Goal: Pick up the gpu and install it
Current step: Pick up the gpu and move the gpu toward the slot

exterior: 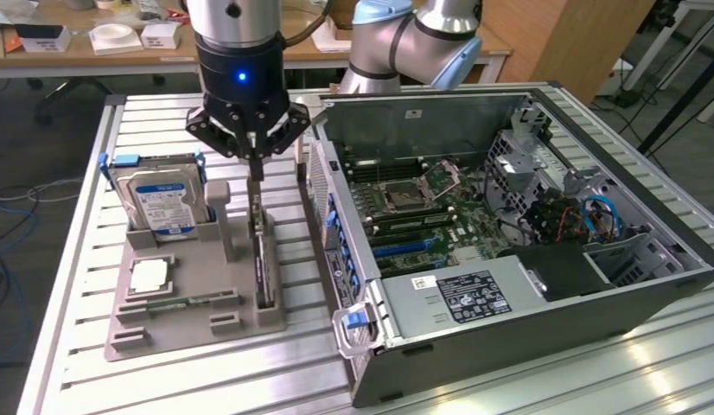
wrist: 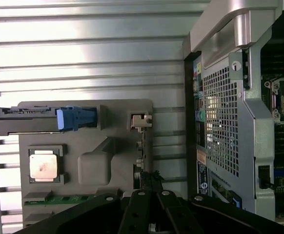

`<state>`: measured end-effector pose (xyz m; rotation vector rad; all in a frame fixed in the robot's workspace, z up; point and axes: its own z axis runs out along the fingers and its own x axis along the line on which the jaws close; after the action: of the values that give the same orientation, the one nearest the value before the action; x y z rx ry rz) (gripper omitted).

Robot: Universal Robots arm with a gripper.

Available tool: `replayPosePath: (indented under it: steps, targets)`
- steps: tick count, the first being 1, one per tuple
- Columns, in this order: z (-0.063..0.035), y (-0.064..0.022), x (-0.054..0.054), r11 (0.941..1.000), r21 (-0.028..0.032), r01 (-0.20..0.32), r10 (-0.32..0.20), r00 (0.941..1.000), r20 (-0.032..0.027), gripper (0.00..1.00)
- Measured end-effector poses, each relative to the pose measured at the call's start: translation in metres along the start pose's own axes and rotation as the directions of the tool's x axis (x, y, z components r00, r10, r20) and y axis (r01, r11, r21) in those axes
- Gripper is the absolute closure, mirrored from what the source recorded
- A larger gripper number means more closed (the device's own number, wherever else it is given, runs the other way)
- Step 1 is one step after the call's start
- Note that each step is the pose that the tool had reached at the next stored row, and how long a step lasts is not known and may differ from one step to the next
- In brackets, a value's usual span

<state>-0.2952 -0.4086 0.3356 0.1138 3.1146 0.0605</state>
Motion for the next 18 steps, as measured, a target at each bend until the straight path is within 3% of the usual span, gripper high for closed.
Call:
replayPosePath:
  steps: [9, 18]
  targets:
    - [0.0006, -0.0001, 0.0, 1.0, -0.0003, 0.0, 0.0, 1.0, 0.0003, 0.89]
    - [0.0097, -0.0043, 0.001, 1.0, 0.0014, 0.0, 0.0, 1.0, 0.0003, 0.89]
